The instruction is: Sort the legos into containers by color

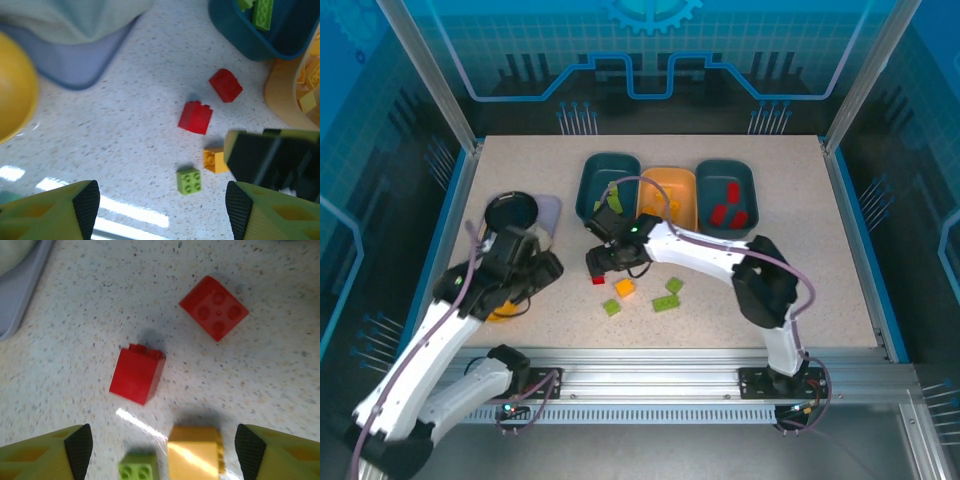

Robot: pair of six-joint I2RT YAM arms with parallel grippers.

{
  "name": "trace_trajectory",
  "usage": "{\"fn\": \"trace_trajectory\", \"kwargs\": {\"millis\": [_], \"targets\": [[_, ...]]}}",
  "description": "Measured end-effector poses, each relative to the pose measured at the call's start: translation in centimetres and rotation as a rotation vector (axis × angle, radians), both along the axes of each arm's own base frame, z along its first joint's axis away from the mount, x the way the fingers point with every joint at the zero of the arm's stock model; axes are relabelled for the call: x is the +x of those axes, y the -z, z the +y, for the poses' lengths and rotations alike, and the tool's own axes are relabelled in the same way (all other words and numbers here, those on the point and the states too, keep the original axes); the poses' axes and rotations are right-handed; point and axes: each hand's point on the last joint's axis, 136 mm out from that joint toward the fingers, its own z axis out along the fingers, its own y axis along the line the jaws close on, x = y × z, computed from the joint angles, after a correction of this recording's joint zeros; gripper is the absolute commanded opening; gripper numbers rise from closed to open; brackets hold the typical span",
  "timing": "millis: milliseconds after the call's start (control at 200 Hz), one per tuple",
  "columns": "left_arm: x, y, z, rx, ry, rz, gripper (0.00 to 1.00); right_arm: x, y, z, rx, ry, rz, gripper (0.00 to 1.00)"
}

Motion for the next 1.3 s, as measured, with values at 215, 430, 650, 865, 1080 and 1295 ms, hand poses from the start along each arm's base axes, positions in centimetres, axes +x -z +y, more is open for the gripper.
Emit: {"fn": "trace_trajectory", "kwargs": {"millis": [215, 430, 650, 865, 1080, 1295], "targets": [[-2.5, -0.2, 1.5, -0.003, -0.037, -0.02, 0.71, 0.5, 2.4, 2.7, -0.064, 0.08, 0.058, 0.76], [-2.7, -0.1, 1.6, 0.001, -0.036, -0.011, 0.7, 0.7, 5.6, 2.8, -0.14, 0.126, 0.099, 0.59], [-2.8, -0.1, 1.3, -0.007, -0.02, -0.006, 0.7, 1.1, 7.2, 2.4, -0.203, 0.147, 0.106, 0.31], [-2.0, -0.4, -0.8, -0.087, 0.065, -0.036, 0.7, 1.5, 6.8, 1.9, -0.218, 0.154, 0.076, 0.16], [2.1, -1.0, -6.6, -0.222, 0.218, -0.056, 0.7, 2.4, 0.3, -4.6, -0.203, 0.201, -0.003, 0.16], [8.8, -2.0, -13.6, -0.283, 0.337, -0.06, 0.7, 12.2, -8.6, -19.2, -0.058, 0.497, -0.151, 0.16]]}}
